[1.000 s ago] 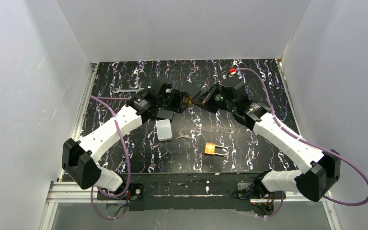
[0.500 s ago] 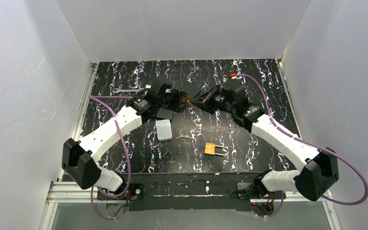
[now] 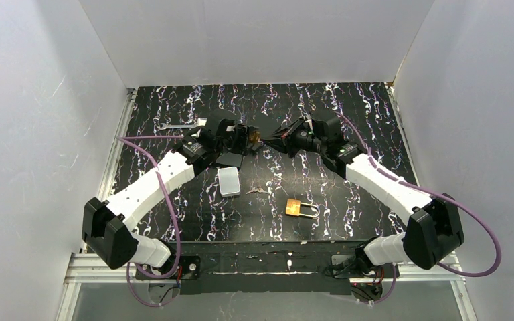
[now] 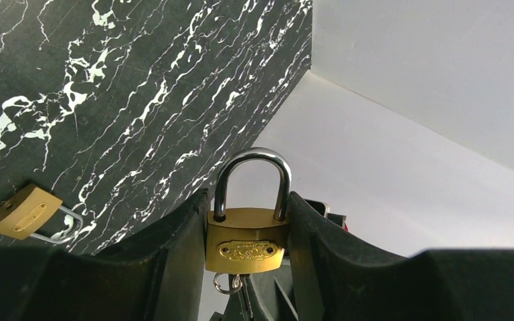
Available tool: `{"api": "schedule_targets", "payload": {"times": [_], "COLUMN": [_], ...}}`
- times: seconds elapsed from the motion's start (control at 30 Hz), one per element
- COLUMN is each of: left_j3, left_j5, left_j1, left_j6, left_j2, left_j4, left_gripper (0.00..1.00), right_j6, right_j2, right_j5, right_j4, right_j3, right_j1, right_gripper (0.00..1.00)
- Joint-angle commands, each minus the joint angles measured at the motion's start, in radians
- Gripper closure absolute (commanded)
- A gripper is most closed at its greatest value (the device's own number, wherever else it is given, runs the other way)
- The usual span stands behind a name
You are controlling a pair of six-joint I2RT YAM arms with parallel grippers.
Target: Unlock with the key
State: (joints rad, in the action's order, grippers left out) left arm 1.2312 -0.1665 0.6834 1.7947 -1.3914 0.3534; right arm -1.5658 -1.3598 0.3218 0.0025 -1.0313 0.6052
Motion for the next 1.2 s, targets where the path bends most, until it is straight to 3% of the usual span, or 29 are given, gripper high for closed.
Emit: {"api": "schedule_targets", "payload": {"times": [0.0,0.13,0.23,0.33,0.57,0.9,1.17], "left_j3": [0.043,0.070,0.079,0.072,0.092,0.118,0.107], "left_j5": [0.137,0.133,0.133,0.140,0.161,0.208,0.237], "left_j1": [0.039,0.024,0.016,0.016,0.016,0.016,0.016], "left_j6": [0.015,0.021,0.017,0.024,0.030,0.037,0.057], "left_j2": [0.074,0.081,0.088,0.091,0.071,0.048,0.035], "left_j4": [-0.129,-0.041,0.003,0.003,-0.008,-0.019,-0.054], "left_gripper": [1.00,1.00,1.00,1.00,1.00,1.00,1.00], "right_j6": [0.075,0.441,0.713,0.826,0.854,0.853,0.863], "right_j2": [-0.025,-0.014,-0.009,0.037,0.160,0.121,0.102], "right_j5": [0.054,0.064,0.049,0.105,0.137,0.138,0.046], "right_j4": [-0.015,-0.255,-0.426,-0.397,-0.213,-0.129,-0.064], "right_j3": [-0.048,-0.158,-0.247,-0.245,-0.158,-0.187,-0.190], "right_j1": [0.000,-0.057,-0.059,-0.058,-0.056,-0.038,0.005], "right_gripper": [0.99,0.61,0.46,0.36,0.33,0.34,0.43]}}
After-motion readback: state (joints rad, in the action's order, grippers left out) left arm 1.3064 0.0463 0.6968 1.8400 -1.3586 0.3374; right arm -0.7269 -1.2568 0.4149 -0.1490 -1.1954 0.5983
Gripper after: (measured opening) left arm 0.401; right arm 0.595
